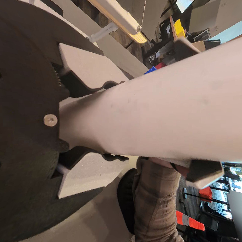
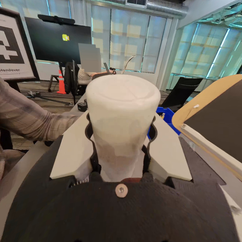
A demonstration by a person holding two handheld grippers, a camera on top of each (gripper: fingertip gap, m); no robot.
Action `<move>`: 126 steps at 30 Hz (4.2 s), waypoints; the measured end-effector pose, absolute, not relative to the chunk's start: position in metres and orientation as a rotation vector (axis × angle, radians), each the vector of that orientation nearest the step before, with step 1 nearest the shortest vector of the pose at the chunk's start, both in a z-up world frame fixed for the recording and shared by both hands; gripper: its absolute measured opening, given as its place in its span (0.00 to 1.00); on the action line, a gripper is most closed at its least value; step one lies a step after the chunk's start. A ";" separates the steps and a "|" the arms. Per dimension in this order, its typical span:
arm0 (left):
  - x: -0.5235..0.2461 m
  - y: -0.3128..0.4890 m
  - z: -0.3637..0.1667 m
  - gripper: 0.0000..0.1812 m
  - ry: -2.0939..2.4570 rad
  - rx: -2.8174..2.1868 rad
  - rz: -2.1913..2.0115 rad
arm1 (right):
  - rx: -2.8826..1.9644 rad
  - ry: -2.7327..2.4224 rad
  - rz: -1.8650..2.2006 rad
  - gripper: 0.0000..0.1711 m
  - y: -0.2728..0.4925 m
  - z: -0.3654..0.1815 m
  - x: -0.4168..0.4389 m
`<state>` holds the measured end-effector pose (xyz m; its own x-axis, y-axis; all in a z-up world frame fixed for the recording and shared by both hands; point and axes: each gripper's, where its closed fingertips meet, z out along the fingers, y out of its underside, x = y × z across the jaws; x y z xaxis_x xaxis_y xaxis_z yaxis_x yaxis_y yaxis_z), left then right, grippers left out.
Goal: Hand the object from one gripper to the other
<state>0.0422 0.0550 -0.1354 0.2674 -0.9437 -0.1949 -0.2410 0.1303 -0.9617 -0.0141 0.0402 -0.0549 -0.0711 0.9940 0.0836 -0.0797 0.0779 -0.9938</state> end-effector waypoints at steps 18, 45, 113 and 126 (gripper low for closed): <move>0.046 0.054 -0.135 0.55 1.221 -1.374 -0.738 | -1.021 -1.211 1.274 0.50 0.034 -0.049 -0.022; 0.024 0.032 -0.049 0.52 1.040 -1.229 -0.836 | -1.021 -1.316 1.254 0.51 0.025 -0.080 -0.037; 0.018 0.026 -0.053 0.48 1.147 -1.193 -0.691 | -0.991 -1.418 0.880 0.50 0.030 -0.085 -0.037; -0.033 0.030 0.002 0.48 0.874 -1.092 -0.856 | -1.243 -1.526 0.918 0.58 0.074 -0.151 -0.004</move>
